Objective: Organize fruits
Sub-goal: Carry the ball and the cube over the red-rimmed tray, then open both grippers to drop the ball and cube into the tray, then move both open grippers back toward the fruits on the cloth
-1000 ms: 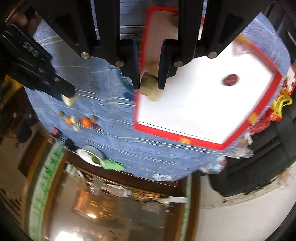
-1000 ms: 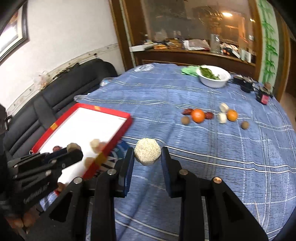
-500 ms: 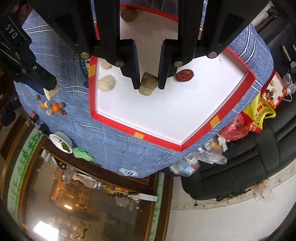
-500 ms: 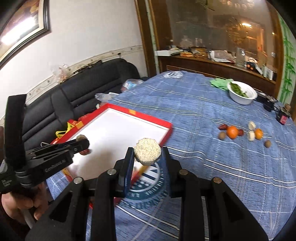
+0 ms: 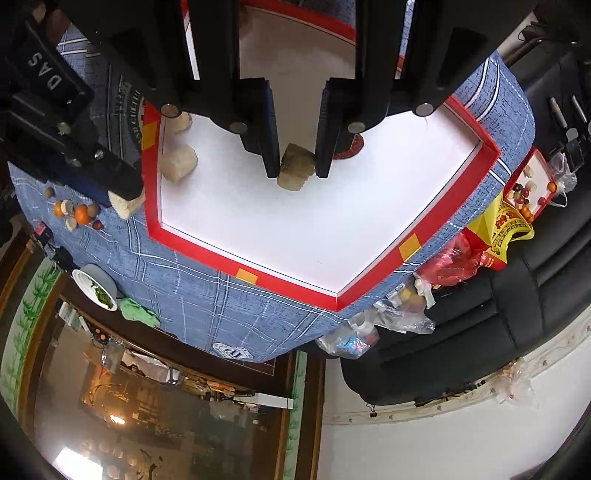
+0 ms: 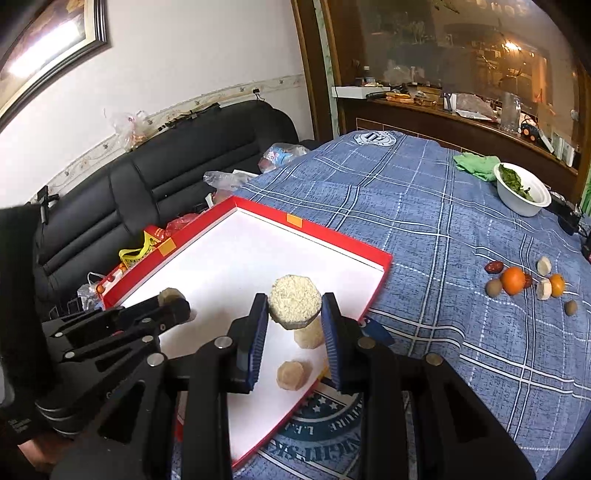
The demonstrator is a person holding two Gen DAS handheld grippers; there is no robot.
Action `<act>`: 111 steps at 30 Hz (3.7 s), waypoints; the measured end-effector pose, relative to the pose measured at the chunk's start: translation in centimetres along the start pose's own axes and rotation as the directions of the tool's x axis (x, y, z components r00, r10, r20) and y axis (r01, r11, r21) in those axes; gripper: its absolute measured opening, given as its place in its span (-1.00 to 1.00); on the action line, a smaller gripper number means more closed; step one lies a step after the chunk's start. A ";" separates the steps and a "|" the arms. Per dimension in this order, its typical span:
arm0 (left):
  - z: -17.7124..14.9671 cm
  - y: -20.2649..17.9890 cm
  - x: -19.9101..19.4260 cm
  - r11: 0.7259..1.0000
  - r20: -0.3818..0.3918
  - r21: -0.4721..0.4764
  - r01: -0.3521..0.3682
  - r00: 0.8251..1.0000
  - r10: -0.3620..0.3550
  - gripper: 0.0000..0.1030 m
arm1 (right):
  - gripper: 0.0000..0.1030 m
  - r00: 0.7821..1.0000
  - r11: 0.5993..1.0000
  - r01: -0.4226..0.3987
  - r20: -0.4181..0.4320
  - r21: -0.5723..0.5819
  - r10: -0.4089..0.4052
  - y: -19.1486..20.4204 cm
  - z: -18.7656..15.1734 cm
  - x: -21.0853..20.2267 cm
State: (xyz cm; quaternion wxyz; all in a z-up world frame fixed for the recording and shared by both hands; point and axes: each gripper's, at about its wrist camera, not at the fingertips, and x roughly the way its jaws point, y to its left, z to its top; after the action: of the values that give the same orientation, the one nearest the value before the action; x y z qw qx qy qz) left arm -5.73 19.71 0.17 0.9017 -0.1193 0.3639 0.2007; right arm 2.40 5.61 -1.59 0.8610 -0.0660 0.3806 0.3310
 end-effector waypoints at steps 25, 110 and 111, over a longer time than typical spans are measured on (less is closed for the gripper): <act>1.1 0.5 1.7 0.999 -0.022 -0.001 -0.043 0.999 0.043 -0.66 | -0.39 0.999 1.000 -0.001 -0.049 -0.002 0.001 0.6 0.9 3.5; 2.8 -2.8 -0.4 0.990 0.042 0.014 -0.138 0.990 0.138 0.51 | 0.33 0.997 0.995 0.077 0.010 0.067 -0.078 -3.2 0.8 -0.3; 2.7 -3.4 -0.6 0.991 0.046 0.023 -0.132 0.990 0.131 0.52 | 0.40 0.996 0.993 0.086 0.020 0.082 -0.088 -3.9 0.4 -1.1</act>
State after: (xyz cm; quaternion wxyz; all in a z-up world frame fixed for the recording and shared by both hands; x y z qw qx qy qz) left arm -2.95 17.48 2.76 0.8958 -0.0787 0.3536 0.2575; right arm 4.51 2.18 -1.07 0.8810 -0.0439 0.3802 0.2782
